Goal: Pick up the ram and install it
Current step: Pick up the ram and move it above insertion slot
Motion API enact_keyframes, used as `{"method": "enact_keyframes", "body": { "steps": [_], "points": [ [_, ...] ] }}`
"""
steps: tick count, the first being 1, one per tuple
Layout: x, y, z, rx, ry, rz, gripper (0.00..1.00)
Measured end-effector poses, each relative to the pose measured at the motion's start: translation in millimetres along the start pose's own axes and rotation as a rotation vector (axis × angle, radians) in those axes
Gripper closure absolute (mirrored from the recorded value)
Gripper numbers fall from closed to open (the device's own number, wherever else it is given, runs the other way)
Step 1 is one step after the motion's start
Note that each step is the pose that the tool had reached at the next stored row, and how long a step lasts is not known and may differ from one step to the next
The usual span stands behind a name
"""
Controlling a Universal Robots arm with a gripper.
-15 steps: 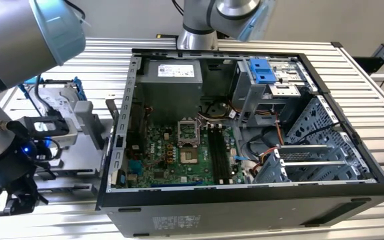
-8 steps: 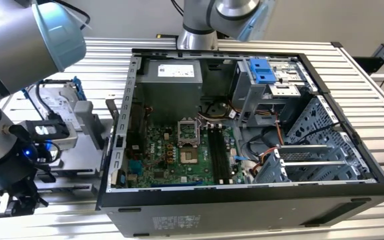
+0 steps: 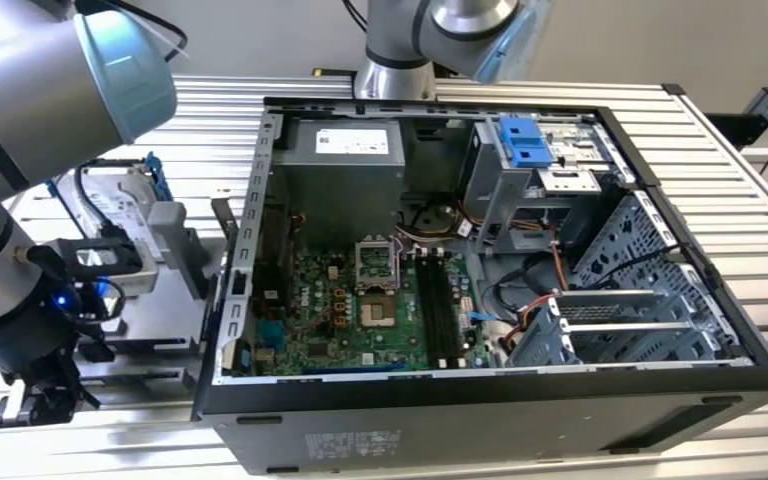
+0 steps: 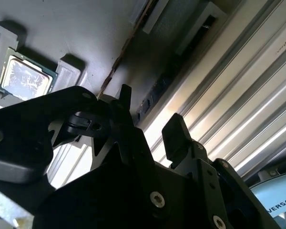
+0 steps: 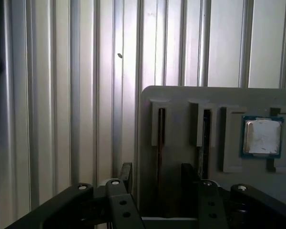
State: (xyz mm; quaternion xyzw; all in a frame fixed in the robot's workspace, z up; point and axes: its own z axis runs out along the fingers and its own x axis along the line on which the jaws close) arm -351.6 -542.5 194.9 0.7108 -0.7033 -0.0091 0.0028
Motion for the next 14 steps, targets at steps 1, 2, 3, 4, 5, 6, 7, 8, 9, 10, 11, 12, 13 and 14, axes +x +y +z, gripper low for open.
{"method": "enact_keyframes", "body": {
  "steps": [1,2,3,4,5,6,7,8,9,10,11,12,13,14],
  "points": [
    [0.0,0.0,0.6,0.0000,0.0002,0.000,0.00],
    [-0.1,0.0,1.2,0.0000,0.0005,0.000,0.00],
    [-0.1,0.1,1.8,-0.0001,0.0007,0.000,0.00],
    [0.0,0.1,2.2,-0.0001,0.0007,0.000,0.00],
    [-0.1,0.1,2.1,-0.0002,0.0008,0.000,0.00],
    [0.0,0.1,2.1,-0.0001,0.0008,0.000,0.00],
    [-0.1,0.1,2.3,0.0000,0.0007,0.000,0.00],
    [-0.1,0.1,2.3,0.0000,0.0007,0.000,0.00],
    [-0.1,0.1,2.3,-0.0001,0.0007,0.000,0.00],
    [-0.1,0.1,2.3,-0.0001,0.0007,0.000,0.00],
    [-0.1,0.1,2.3,-0.0001,0.0007,0.000,0.00],
    [-0.1,0.1,2.3,0.0000,0.0007,0.000,0.00],
    [-0.1,0.1,2.3,-0.0001,0.0007,0.000,0.00],
    [-0.1,0.1,2.3,-0.0001,0.0007,0.000,0.00]
  ]
}}
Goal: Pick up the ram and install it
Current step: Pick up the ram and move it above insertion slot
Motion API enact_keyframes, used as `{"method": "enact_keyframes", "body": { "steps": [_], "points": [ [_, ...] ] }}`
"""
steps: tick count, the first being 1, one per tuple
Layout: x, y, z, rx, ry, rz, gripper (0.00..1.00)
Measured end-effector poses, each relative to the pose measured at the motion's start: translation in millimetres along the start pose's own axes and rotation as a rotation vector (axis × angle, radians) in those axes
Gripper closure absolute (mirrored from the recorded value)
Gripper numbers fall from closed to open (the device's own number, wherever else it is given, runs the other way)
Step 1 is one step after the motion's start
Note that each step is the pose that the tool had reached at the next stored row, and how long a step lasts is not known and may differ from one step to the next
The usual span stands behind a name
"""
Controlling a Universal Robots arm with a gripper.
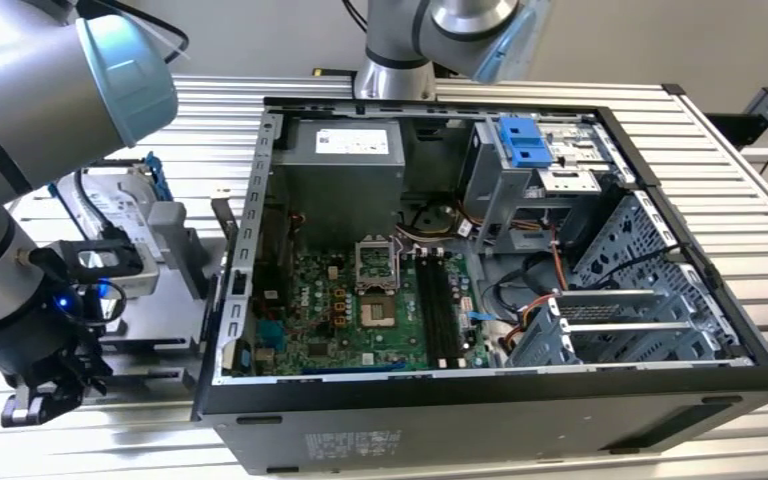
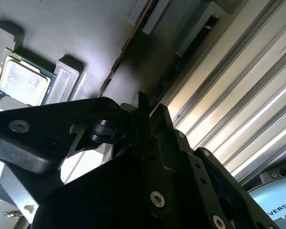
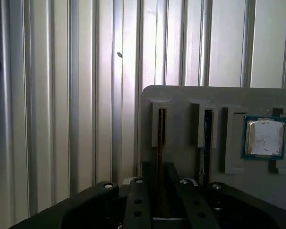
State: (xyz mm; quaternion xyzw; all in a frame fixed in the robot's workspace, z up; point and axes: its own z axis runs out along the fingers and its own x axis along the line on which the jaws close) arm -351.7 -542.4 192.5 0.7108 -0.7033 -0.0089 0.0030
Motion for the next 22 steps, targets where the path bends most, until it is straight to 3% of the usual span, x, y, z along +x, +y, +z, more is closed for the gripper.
{"method": "enact_keyframes", "body": {
  "steps": [4,8,19,20,22],
  "points": [
    [-0.3,0.0,0.2,0.0002,-0.0026,0.000,0.00],
    [-0.6,0.1,0.0,0.0002,-0.0133,-0.002,0.00],
    [-0.5,0.1,0.0,0.0001,-0.0134,-0.005,0.00],
    [-0.5,0.1,0.0,0.0001,-0.0134,-0.005,1.00],
    [-0.5,0.1,0.0,0.0001,-0.0133,-0.005,1.00]
  ]
}}
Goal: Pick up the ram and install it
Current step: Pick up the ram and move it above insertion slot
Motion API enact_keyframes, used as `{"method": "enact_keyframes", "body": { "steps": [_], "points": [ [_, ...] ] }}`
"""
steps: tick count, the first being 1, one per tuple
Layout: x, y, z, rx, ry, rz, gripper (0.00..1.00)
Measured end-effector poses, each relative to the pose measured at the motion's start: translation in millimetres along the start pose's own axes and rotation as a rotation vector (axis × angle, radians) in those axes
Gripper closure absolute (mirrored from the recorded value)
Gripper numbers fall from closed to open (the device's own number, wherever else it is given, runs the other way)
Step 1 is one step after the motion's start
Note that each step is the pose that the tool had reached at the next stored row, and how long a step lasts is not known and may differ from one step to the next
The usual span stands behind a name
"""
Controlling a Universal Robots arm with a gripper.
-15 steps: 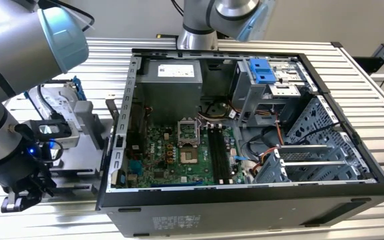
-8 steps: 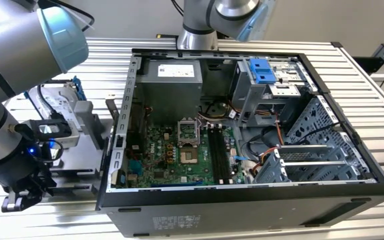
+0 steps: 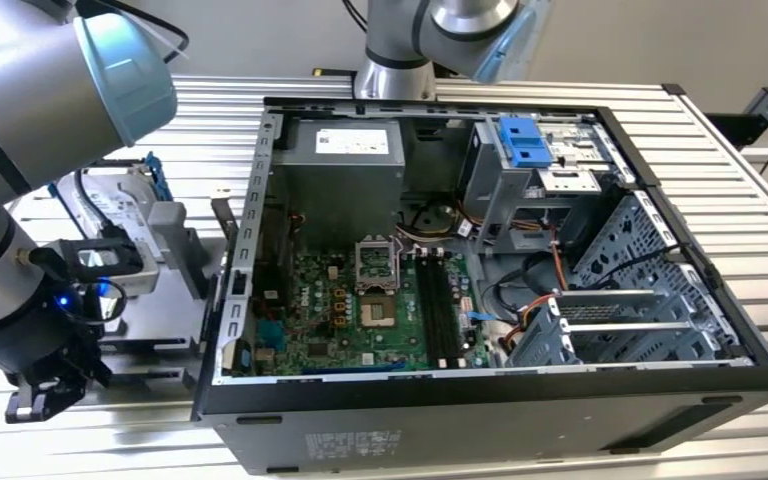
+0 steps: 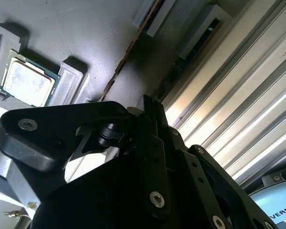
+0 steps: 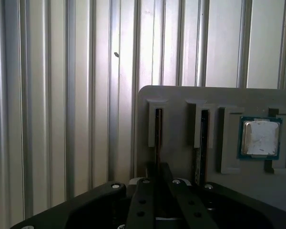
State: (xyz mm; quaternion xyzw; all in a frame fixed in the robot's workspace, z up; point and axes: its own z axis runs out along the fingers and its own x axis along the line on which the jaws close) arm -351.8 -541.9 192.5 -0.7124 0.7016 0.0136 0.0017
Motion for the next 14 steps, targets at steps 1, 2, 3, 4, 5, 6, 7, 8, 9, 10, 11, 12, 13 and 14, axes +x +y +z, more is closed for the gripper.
{"method": "enact_keyframes", "body": {
  "steps": [1,2,3,4,5,6,7,8,9,10,11,12,13,14],
  "points": [
    [0.0,0.0,0.0,0.0000,-0.0001,0.000,1.00],
    [0.0,0.0,0.0,0.0000,-0.0001,0.000,1.00],
    [0.0,0.0,0.0,0.0000,0.0001,0.000,1.00],
    [0.0,0.0,0.0,0.0000,0.0000,0.000,1.00],
    [0.0,0.0,0.0,0.0000,0.0000,0.000,1.00],
    [0.0,0.0,0.0,0.0000,0.0000,0.000,1.00],
    [0.0,0.0,0.0,0.0000,0.0000,0.000,1.00],
    [0.0,0.0,0.0,0.0000,0.0000,0.000,1.00],
    [0.0,0.0,0.0,0.0000,0.0000,0.000,1.00],
    [0.0,0.0,0.0,0.0000,0.0000,0.000,1.00],
    [0.0,0.0,0.0,0.0000,0.0000,0.000,1.00],
    [0.0,0.0,0.0,0.0000,0.0000,0.000,1.00],
    [0.0,0.0,0.0,0.0001,-0.0001,0.000,1.00],
    [0.0,0.0,0.0,0.0000,0.0000,0.000,1.00]
  ]
}}
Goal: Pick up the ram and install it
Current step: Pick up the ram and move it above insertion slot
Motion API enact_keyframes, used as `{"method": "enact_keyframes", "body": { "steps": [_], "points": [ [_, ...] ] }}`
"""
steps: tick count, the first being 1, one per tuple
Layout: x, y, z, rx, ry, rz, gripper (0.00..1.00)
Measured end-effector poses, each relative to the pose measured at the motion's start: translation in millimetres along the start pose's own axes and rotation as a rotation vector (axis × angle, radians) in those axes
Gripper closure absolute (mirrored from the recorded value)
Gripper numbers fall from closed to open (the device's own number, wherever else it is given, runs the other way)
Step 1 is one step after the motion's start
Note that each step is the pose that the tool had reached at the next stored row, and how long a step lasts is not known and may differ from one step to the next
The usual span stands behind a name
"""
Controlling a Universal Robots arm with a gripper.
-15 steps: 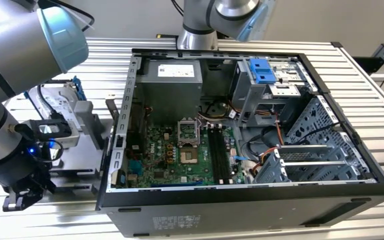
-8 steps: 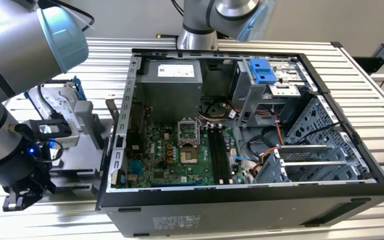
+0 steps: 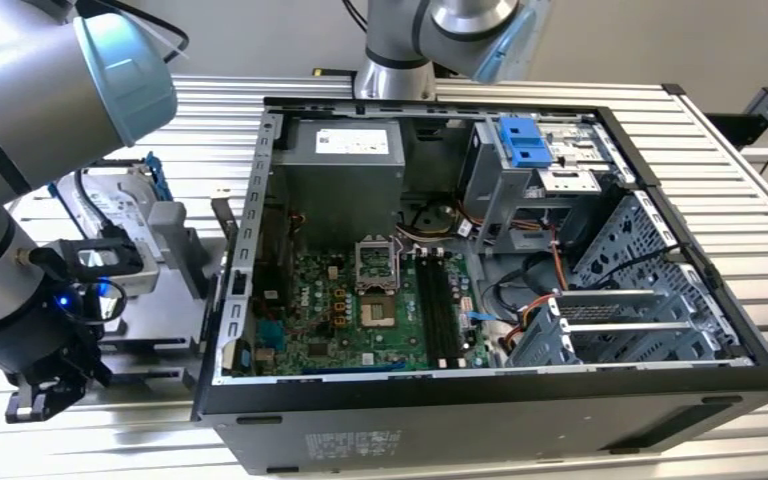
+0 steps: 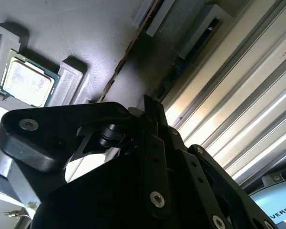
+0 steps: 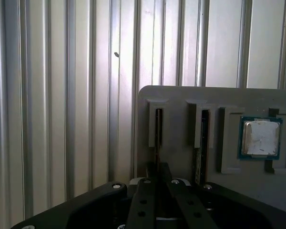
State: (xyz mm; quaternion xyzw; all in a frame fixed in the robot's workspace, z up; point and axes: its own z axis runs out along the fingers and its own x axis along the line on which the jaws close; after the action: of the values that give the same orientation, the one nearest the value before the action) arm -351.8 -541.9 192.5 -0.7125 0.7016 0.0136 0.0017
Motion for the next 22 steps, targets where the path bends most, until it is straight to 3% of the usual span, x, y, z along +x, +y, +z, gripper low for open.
{"method": "enact_keyframes", "body": {
  "steps": [3,11,22],
  "points": [
    [0.0,0.0,-0.6,-0.0001,0.0000,0.000,1.00],
    [-0.2,0.2,-11.1,0.0000,0.0004,0.000,1.00],
    [-1.2,0.6,-35.7,0.0004,0.0019,0.000,1.00]
  ]
}}
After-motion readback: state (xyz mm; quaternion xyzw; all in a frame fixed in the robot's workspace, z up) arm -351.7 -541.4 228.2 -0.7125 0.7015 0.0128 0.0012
